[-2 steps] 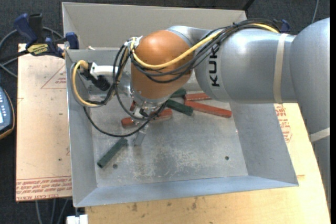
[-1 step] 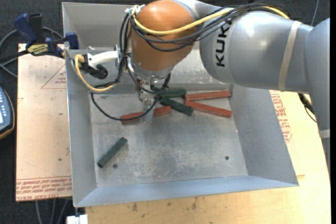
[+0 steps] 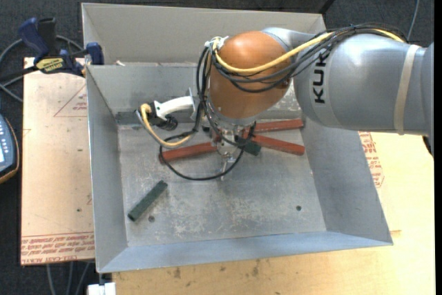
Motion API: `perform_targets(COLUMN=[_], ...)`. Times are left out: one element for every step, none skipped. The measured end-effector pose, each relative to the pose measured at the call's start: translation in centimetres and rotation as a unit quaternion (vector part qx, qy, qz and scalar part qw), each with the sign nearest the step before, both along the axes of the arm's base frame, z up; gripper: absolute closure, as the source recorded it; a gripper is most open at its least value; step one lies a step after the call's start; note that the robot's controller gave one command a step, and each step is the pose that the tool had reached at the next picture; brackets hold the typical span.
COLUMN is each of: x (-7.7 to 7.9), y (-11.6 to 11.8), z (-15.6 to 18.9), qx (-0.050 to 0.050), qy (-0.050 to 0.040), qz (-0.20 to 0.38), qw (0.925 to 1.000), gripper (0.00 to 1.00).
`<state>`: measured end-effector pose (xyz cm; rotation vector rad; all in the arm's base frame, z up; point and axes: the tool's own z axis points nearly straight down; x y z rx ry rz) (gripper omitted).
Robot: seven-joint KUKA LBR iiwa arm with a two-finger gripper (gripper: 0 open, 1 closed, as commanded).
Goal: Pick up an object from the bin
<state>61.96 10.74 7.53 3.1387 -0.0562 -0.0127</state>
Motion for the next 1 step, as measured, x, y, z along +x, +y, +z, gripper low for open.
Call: perform_targets(x=[0.1], y=[0.54], z=[0.29], qx=[0.002], qy=[-0.0028], qz=[0.003], qw=[1.0], gripper=[1.0])
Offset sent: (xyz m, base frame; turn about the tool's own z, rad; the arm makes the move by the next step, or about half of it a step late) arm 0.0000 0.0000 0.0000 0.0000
